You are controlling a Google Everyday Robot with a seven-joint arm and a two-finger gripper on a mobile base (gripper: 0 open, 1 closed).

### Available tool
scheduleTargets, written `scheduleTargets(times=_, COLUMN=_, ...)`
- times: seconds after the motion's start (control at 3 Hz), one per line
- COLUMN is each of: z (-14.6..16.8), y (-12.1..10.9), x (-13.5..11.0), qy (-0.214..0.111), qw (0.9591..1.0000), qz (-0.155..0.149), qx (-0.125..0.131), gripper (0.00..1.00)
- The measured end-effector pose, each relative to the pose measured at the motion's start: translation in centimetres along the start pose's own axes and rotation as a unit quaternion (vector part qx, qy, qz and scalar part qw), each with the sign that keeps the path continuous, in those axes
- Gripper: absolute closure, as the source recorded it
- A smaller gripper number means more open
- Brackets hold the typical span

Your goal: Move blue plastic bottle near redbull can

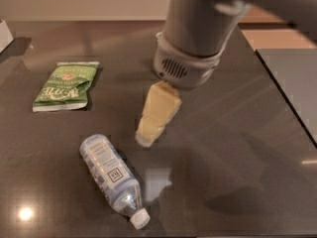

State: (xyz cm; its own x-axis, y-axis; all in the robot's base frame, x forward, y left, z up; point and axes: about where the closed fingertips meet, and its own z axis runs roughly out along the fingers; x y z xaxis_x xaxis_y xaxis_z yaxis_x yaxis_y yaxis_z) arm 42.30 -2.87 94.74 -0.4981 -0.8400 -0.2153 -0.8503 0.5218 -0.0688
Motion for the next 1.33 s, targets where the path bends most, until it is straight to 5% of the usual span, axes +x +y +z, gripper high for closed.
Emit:
scheduleTargets(times=0.67, z=6.1, y=6.5, x=-0.9, qy=0.041, qw=0.9960, qz=0.077, qx=-0.022, gripper=0.00)
scheduleTargets(times=1.33, z=8.2, y=10.6, x=-1.6, qy=0.062, qw=0.9940, qz=0.069, qx=-0.057, gripper=0.00)
